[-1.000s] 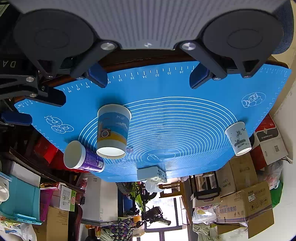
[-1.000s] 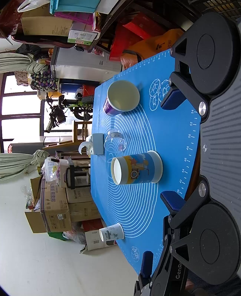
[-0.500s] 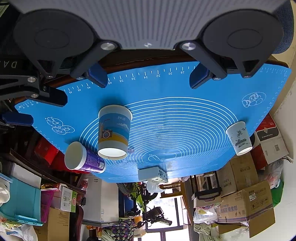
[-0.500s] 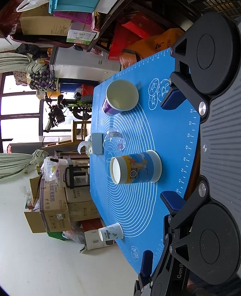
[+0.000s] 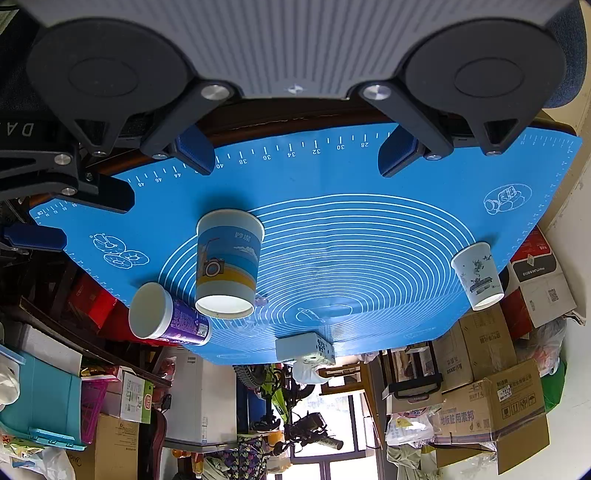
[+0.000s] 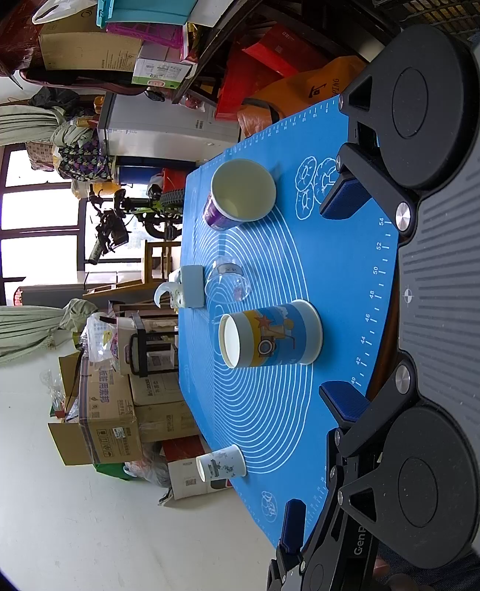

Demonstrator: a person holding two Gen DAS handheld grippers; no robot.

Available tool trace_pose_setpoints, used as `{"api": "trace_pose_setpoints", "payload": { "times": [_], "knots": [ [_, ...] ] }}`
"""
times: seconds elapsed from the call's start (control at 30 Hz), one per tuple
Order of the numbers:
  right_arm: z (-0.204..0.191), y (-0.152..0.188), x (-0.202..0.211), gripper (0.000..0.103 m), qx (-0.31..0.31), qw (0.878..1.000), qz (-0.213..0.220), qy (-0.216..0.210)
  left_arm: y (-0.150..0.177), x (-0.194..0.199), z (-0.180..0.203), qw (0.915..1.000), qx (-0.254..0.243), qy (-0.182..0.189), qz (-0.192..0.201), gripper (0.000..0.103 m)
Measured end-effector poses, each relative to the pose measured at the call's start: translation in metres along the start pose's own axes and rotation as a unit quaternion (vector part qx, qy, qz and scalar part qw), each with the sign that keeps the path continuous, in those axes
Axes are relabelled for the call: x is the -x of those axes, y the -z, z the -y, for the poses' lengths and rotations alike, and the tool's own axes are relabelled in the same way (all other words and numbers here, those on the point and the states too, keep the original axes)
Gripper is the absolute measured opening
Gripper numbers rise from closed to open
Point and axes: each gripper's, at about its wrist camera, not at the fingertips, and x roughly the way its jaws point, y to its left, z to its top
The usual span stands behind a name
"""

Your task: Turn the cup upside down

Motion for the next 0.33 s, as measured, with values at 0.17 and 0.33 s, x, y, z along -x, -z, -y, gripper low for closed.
{"api": "trace_pose_setpoints", "payload": {
  "times": [0.17, 0.33],
  "knots": [
    [0.0001, 0.0000, 0.0001, 0.094, 0.000, 1.000, 0.000, 0.000, 0.0000, 0.0002, 0.0001, 1.0000, -0.001, 0.000, 0.000, 0.094],
    [0.0006, -0.0002, 0.0001, 0.094, 0.000, 1.000, 0.000, 0.000, 0.0007, 0.0000, 0.0008, 1.0000, -0.001, 0.000, 0.000, 0.094]
  ]
}}
